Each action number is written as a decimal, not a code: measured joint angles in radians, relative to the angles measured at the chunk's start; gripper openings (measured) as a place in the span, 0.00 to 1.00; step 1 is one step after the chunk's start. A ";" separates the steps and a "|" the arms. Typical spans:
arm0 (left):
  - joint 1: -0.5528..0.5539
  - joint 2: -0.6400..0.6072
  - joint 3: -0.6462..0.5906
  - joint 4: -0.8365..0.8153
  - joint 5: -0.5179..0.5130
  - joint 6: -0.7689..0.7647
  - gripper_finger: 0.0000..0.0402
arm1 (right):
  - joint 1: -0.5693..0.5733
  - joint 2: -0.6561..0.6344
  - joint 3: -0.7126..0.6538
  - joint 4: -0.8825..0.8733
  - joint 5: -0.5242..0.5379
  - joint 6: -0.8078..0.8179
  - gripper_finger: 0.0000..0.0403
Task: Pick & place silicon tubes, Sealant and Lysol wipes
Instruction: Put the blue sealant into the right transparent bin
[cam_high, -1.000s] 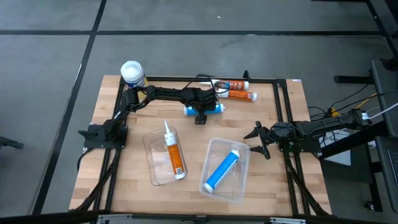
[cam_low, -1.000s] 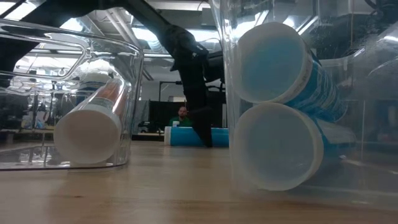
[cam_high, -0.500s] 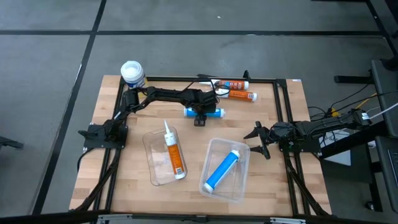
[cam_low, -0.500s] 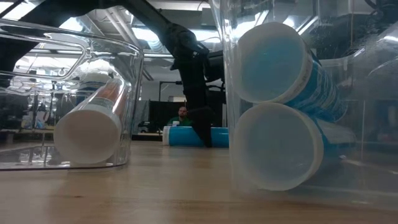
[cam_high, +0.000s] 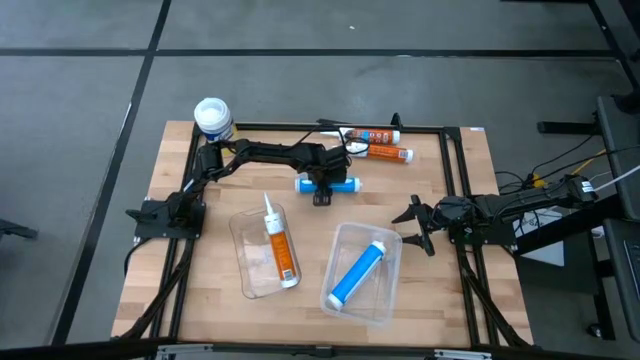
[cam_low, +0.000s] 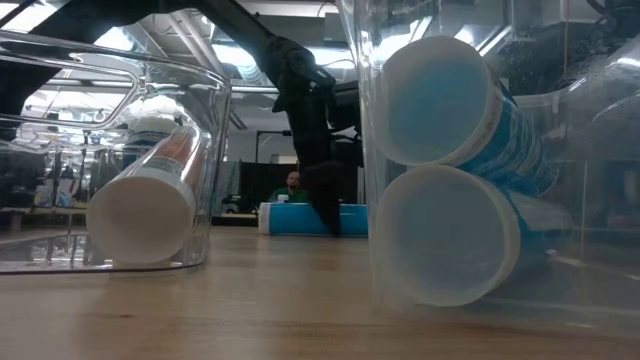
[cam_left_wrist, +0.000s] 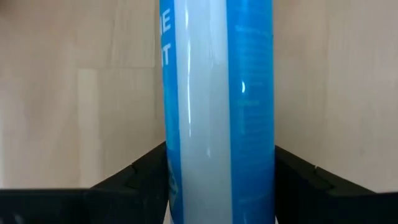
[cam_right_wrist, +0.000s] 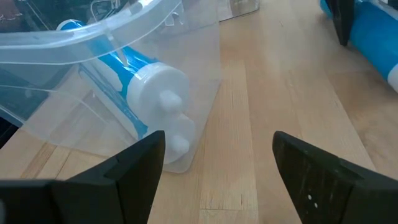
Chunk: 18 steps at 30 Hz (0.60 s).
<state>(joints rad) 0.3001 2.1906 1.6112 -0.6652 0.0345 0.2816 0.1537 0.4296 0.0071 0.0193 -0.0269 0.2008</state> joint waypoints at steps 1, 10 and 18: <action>0.000 0.000 0.000 0.000 0.006 -0.012 0.52 | 0.000 0.000 0.000 0.000 0.000 0.000 0.74; 0.001 0.000 0.000 0.007 0.019 -0.063 0.52 | 0.000 0.000 0.000 0.000 0.000 0.000 0.74; 0.015 0.000 0.000 0.018 0.031 -0.117 0.52 | 0.000 0.000 0.000 0.000 0.000 0.000 0.74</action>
<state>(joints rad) 0.3152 2.1902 1.6112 -0.6469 0.0657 0.1648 0.1539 0.4294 0.0071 0.0193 -0.0269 0.2008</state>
